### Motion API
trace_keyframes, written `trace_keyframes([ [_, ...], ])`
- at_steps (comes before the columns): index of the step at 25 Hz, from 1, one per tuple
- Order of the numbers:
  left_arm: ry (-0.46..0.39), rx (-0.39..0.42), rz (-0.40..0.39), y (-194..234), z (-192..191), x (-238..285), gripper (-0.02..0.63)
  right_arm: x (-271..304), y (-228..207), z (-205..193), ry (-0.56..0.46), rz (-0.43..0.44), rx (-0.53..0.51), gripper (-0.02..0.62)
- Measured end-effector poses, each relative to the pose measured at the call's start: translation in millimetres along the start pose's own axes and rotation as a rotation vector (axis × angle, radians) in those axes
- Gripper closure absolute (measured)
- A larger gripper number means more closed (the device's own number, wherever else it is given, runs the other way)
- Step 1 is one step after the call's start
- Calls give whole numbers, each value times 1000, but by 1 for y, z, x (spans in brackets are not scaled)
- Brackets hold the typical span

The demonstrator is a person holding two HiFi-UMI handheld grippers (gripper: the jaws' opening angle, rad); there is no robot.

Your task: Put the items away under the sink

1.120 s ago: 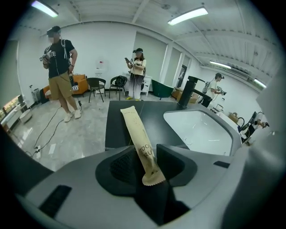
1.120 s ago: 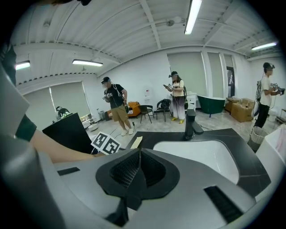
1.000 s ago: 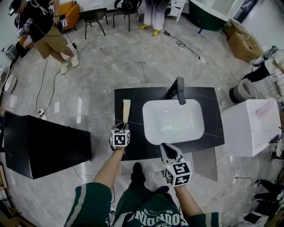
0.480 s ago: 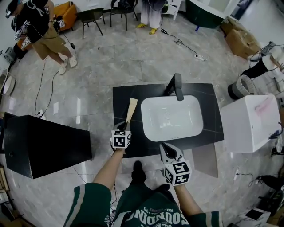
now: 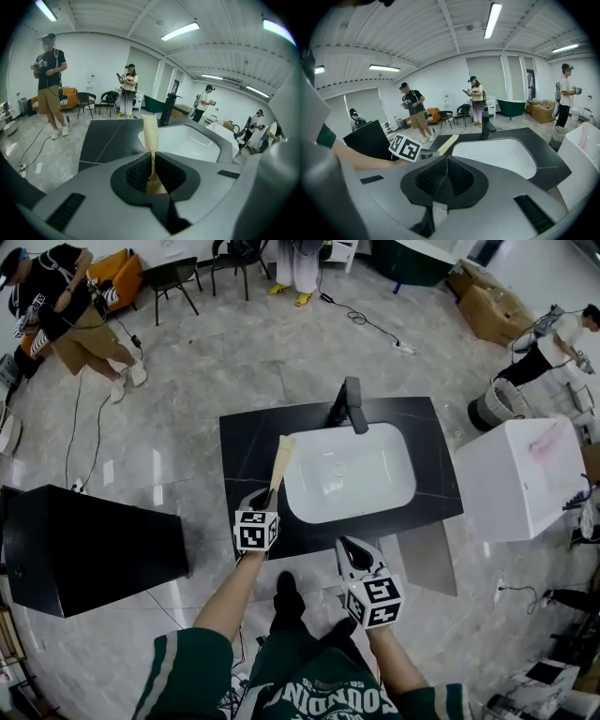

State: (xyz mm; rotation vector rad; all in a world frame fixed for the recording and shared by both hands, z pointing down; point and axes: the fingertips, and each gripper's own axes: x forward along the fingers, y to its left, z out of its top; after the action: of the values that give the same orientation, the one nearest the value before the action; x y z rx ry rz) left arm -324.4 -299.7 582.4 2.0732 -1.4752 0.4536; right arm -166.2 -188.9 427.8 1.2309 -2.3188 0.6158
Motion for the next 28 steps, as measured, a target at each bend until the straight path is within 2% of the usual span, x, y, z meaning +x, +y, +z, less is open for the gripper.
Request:
trace_keyframes([
  [13,-6,63,-38,-141,-30,-39,569,-117,-62,-45,-58,-26,20,552],
  [18,-12,124,-38,-207,-41,-68,569,-173,-90,-67,-81,-33,26,552],
  [23,-9,160,-61,-273,-73,-85,569,-230,-111,-92,-111,-29,33,552],
  [28,-2,193,-50,-336,-105,-110,569,-286,-129,-120,-131,-9,27,552],
])
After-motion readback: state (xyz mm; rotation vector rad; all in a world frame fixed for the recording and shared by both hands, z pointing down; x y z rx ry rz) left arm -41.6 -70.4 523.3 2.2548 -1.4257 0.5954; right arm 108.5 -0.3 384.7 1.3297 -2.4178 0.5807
